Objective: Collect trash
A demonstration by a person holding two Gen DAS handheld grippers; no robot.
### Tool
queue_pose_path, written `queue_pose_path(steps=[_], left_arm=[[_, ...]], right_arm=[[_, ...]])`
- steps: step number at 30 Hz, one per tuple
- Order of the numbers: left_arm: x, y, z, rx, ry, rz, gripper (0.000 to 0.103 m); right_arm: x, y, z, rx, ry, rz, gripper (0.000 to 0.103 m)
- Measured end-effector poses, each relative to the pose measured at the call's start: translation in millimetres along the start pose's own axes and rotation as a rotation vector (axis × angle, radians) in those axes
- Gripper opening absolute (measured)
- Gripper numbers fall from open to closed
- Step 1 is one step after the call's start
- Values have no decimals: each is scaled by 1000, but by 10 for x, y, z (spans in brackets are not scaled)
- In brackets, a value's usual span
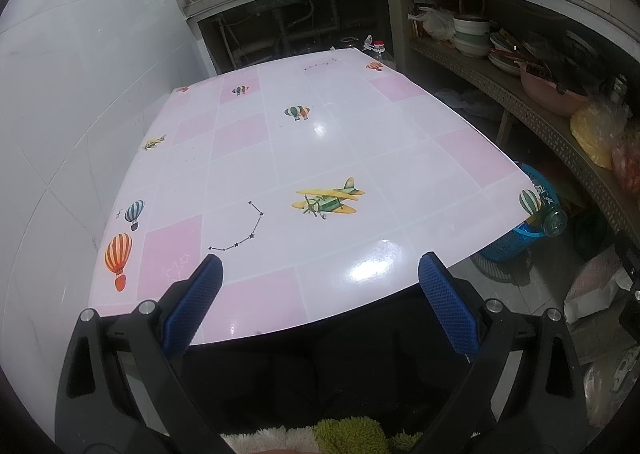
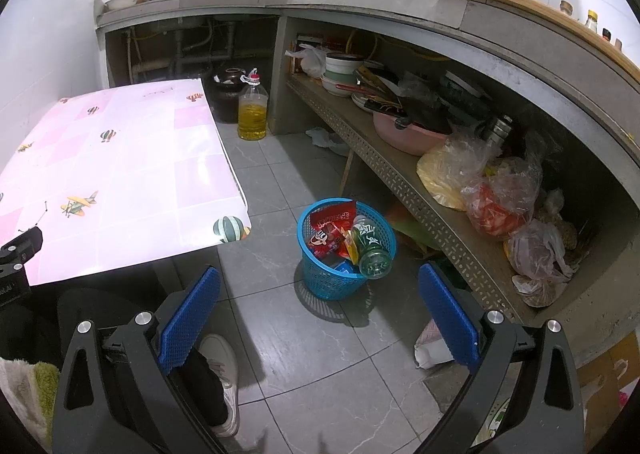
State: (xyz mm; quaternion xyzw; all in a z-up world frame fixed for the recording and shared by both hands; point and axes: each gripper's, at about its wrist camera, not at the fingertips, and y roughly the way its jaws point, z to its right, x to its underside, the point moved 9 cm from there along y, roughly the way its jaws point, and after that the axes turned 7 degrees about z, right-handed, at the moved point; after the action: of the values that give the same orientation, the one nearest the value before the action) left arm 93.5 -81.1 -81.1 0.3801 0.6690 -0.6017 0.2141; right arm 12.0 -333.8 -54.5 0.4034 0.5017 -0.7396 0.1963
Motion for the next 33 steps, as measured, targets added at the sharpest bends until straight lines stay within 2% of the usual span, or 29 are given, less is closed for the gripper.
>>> queue_pose_path(steps=[33], left_arm=[[25,10,-10,3,-4,-4,94]], right_arm=[[11,-8,-10,2,1,1,96]])
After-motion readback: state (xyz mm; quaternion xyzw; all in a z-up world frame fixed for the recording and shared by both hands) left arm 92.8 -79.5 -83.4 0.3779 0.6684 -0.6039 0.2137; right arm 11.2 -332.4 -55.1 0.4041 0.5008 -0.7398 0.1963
